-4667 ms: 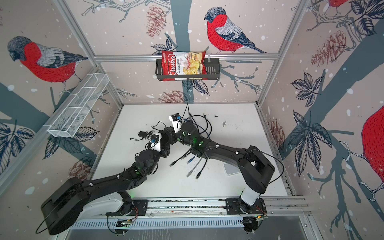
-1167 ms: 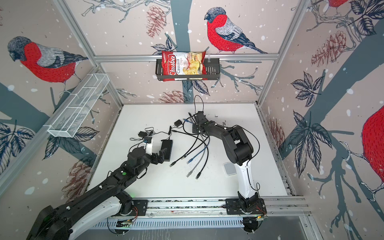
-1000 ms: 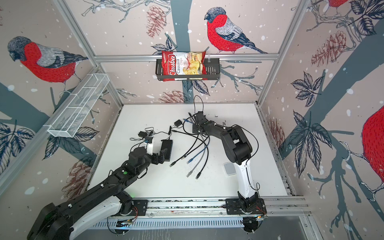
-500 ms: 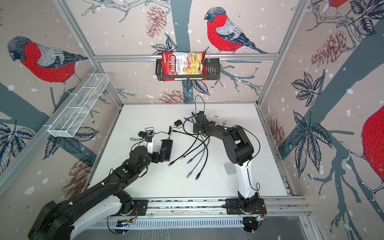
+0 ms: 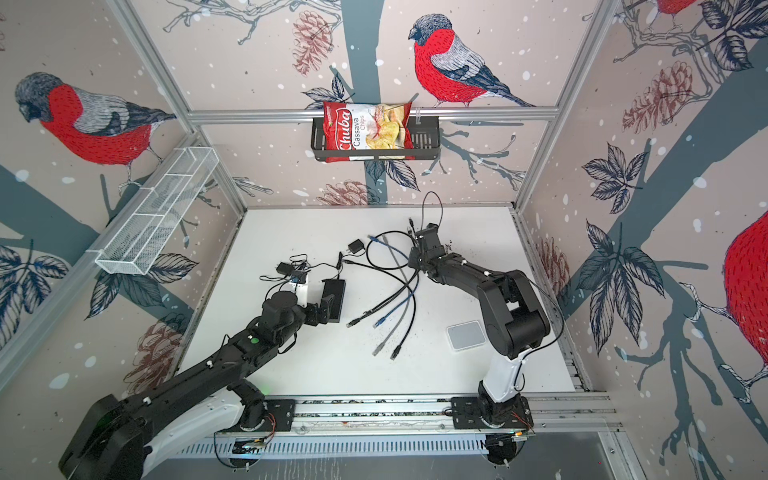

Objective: Insert the plug into the switch port

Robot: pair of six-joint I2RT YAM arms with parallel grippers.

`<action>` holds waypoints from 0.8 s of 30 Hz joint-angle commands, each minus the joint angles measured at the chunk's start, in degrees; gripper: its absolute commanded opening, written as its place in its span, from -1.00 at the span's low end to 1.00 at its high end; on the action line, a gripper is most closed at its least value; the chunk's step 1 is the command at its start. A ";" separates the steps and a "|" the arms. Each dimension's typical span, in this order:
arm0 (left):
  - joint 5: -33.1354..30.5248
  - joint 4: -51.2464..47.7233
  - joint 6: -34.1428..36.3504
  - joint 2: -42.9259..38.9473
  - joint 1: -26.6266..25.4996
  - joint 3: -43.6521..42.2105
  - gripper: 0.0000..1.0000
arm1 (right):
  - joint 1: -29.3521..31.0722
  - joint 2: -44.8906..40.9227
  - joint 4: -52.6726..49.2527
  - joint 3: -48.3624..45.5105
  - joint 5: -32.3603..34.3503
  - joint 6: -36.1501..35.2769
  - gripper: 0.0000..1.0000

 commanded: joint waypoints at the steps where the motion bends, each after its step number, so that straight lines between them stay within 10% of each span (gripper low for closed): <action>1: -0.47 2.76 -0.04 0.89 -0.03 0.73 0.94 | -1.24 -2.93 3.39 -4.15 1.99 3.97 -0.98; 9: 0.53 3.66 2.36 3.16 -0.15 0.77 0.90 | -3.07 -5.54 5.59 -13.05 2.43 7.75 -0.96; 24: -0.24 3.08 2.08 5.42 -0.82 2.48 0.89 | -0.21 -11.52 4.39 -15.21 1.43 -4.92 0.17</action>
